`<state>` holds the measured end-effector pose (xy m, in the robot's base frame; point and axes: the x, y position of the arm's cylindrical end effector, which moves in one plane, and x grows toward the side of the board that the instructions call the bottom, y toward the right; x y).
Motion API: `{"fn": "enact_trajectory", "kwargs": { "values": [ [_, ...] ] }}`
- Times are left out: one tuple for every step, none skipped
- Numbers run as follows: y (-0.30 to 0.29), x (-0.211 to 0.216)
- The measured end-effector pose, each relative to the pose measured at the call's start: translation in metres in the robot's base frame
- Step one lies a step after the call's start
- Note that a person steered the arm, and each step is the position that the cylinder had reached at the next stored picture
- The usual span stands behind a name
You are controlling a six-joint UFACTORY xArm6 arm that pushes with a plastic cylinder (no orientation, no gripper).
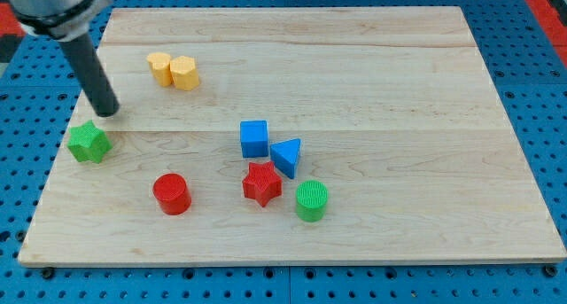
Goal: Move the yellow hexagon into the green star
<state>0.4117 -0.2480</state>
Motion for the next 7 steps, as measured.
{"fn": "enact_trajectory", "kwargs": {
  "values": [
    [0.014, 0.04],
    [0.016, 0.064],
    [0.058, 0.043],
    [0.171, -0.021],
    [0.182, -0.103],
    [0.109, -0.105],
    [0.1, -0.057]
  ]
}}
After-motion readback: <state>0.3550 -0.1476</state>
